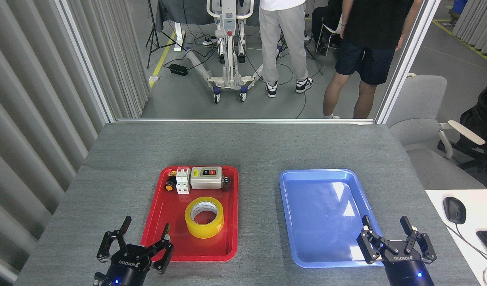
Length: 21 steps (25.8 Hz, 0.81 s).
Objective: Place and move tape with both arms
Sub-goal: 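Move the left gripper forward toward the yellow tape roll on the red tray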
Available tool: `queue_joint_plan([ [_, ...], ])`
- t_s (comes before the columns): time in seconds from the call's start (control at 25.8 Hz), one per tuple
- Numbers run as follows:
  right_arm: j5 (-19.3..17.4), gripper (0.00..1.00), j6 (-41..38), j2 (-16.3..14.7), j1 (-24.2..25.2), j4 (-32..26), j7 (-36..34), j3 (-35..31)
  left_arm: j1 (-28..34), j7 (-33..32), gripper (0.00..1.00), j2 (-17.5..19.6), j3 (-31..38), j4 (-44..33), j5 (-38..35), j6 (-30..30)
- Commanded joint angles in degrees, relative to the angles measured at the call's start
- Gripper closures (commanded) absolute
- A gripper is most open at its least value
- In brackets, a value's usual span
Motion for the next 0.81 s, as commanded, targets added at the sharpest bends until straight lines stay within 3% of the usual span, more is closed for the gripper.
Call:
queue_joint_plan([
  [0.0, -0.1, 0.0, -0.3, -0.3, -0.1, 0.0, 0.0, -0.1, 0.0, -0.1, 0.0, -0.1, 0.0, 0.1, 0.2, -0.1],
  [0.43, -0.3, 0.0, -0.5, -0.3, -0.1, -0.1, 0.1, -0.3, -0.7, 0.3, 0.0, -0.8, 0.1, 1.1, 0.8, 0.1],
  [0.77, -0.3, 0.0, -0.7, -0.1, -0.2, 0.0, 0.1, -0.2, -6.4, 0.5, 0.0, -2.0, -0.1, 3.6, 0.7, 0.3],
])
